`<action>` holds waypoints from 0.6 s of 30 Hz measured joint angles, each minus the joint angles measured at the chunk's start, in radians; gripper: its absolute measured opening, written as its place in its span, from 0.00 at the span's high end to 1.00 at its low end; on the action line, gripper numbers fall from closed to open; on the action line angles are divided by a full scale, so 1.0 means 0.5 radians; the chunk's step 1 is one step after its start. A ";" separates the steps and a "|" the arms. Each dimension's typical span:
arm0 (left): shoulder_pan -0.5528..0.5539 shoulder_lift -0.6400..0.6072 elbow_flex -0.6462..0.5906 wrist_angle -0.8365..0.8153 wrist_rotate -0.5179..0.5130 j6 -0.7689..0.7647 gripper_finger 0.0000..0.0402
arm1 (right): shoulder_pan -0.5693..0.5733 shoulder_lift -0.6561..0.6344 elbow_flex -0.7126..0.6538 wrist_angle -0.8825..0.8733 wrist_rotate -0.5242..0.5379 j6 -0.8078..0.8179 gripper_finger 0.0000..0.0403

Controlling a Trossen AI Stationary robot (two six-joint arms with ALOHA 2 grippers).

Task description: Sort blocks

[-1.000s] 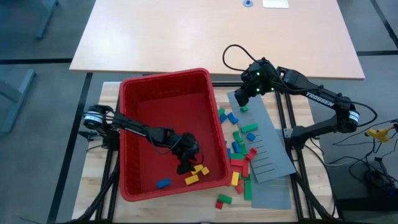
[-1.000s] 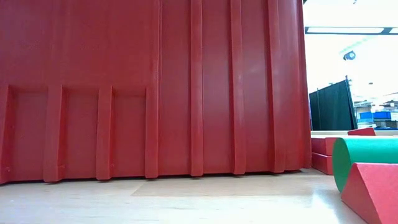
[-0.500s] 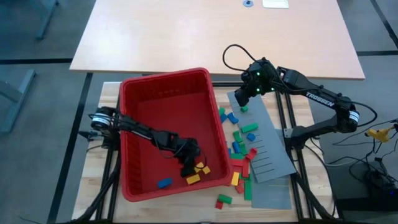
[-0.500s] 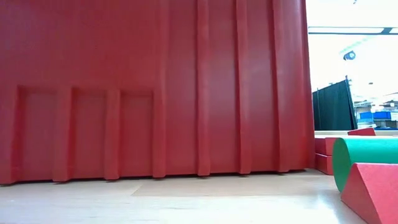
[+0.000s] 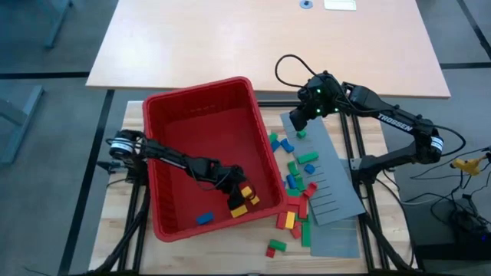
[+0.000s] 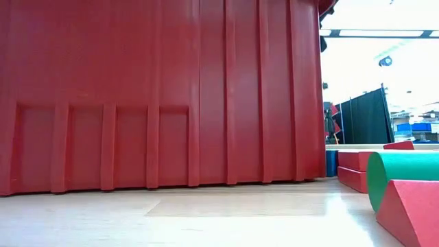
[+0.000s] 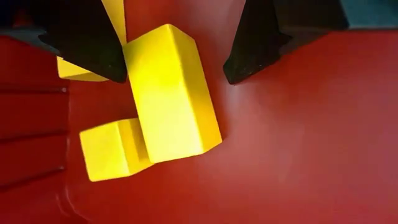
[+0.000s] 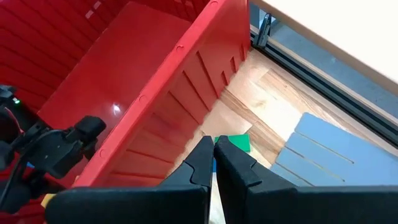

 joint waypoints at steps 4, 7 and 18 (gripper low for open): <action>0.003 -0.019 -0.004 -0.025 -0.075 -0.019 0.32 | -0.001 0.000 0.000 -0.001 0.001 0.000 1.00; 0.003 -0.026 -0.007 -0.033 -0.104 -0.026 0.32 | 0.000 0.000 0.000 -0.001 0.001 0.000 1.00; 0.011 -0.066 -0.011 -0.101 -0.214 -0.064 0.69 | 0.000 0.000 0.000 -0.017 0.001 0.000 1.00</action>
